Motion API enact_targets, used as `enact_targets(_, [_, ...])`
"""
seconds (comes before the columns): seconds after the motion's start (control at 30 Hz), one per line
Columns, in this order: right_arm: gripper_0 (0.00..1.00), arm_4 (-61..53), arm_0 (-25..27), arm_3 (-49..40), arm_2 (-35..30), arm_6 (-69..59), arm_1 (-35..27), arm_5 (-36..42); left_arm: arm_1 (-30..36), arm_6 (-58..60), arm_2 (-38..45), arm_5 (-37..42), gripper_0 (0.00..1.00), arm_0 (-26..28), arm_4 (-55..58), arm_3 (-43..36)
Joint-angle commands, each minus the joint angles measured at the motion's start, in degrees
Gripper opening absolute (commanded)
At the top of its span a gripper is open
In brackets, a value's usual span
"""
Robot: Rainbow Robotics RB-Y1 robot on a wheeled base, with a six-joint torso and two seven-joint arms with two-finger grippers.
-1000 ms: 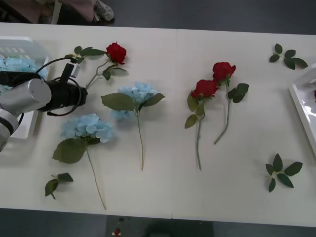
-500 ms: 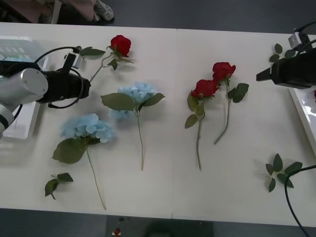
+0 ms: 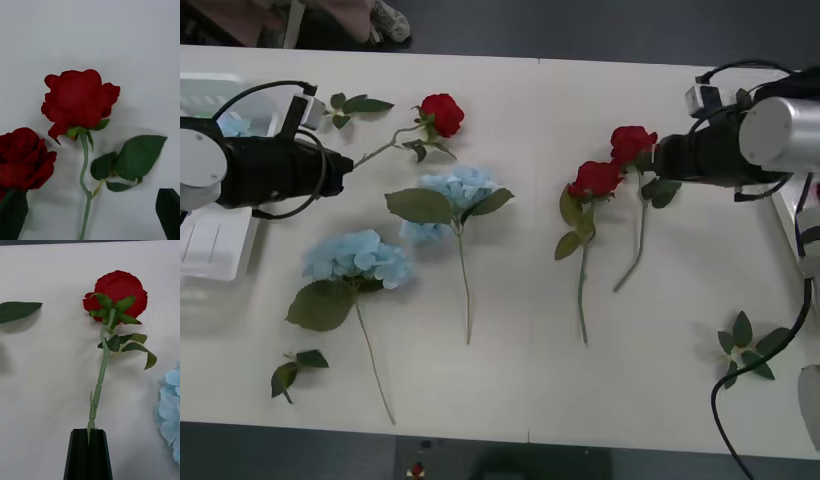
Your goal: Put the red flowers into the right box and the blue flowers into the left box
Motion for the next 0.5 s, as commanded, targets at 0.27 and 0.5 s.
enact_targets(0.27, [1.00,2.0,-3.4,10.1,7.7,-2.6,-0.1,-11.1,2.2,-1.3,0.2,-2.0,0.73,0.1,-1.4,-0.7])
enact_targets(0.5, [1.00,3.0,-3.4,10.9,9.5,-3.1,0.0,-11.3,0.7,-1.8,0.2,-2.2,0.79,-2.5,-6.5,-0.4])
